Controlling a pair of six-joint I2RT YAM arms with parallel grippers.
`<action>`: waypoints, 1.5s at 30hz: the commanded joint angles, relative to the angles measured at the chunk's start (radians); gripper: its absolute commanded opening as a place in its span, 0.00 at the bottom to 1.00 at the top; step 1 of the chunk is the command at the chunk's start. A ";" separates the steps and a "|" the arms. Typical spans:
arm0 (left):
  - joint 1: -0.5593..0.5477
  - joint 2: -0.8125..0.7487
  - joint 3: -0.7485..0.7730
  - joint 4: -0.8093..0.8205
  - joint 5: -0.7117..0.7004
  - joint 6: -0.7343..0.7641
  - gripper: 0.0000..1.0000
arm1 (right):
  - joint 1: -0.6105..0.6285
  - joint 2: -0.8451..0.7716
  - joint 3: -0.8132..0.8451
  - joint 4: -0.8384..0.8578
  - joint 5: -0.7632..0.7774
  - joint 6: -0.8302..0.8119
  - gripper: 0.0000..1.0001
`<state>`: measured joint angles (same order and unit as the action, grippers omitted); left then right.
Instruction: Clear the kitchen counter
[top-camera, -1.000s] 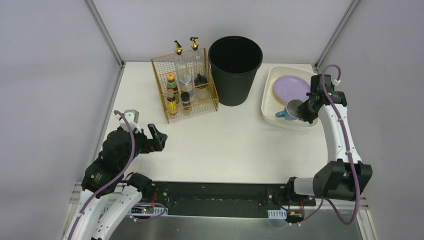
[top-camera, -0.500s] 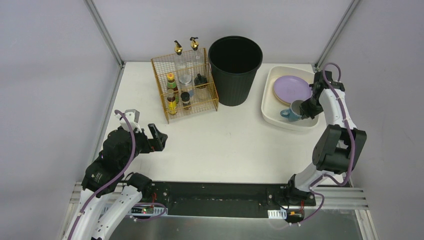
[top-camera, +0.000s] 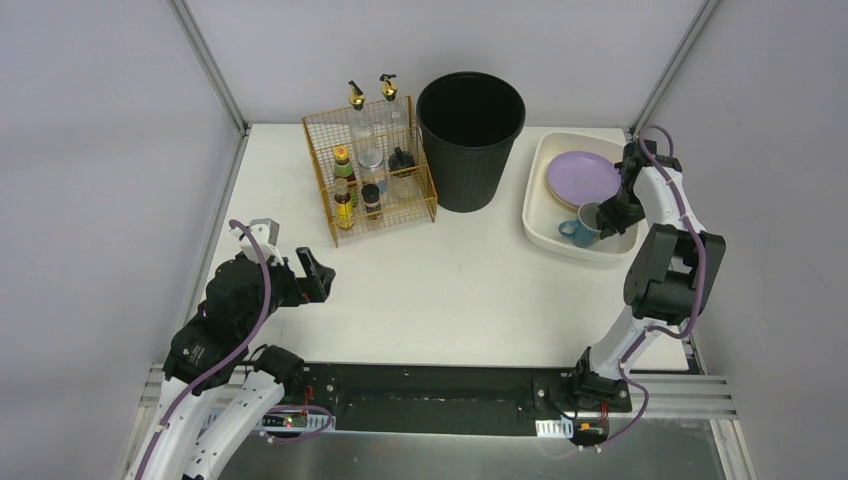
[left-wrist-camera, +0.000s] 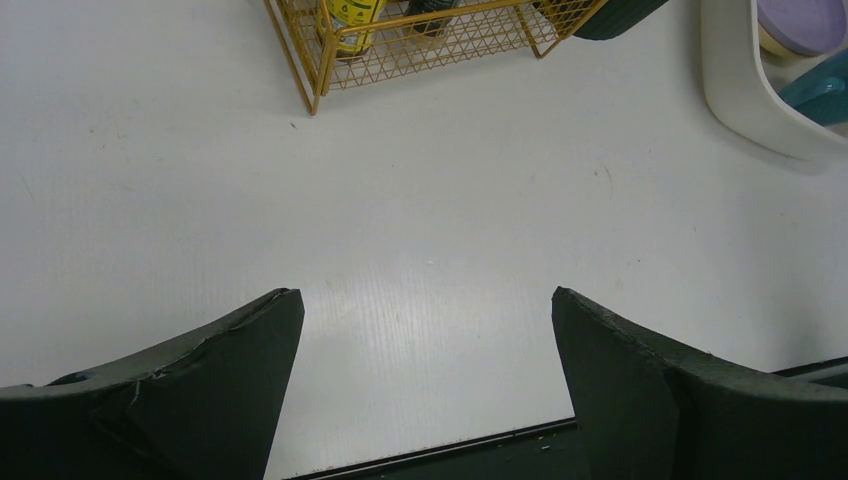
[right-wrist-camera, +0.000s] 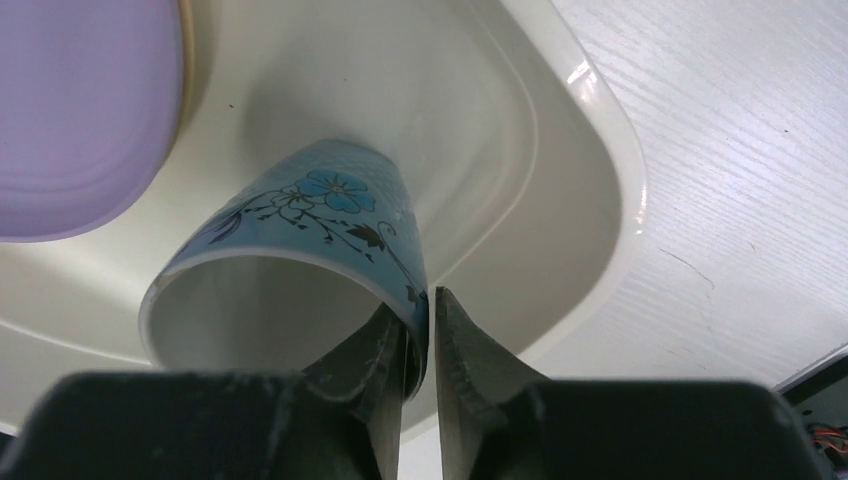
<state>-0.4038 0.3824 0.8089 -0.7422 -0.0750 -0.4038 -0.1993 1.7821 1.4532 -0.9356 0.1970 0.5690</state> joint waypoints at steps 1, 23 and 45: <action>0.008 0.006 0.004 0.012 0.017 0.016 1.00 | -0.006 -0.001 0.063 -0.029 -0.004 0.006 0.24; 0.010 0.020 0.002 0.012 0.014 0.016 1.00 | 0.022 -0.166 0.184 -0.135 0.003 -0.055 0.58; 0.010 0.097 -0.003 0.011 0.008 0.017 0.99 | 0.726 -0.567 0.008 0.047 0.158 -0.100 0.99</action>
<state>-0.4038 0.4717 0.8085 -0.7422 -0.0628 -0.4034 0.3988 1.2900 1.5284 -0.9623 0.2844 0.5022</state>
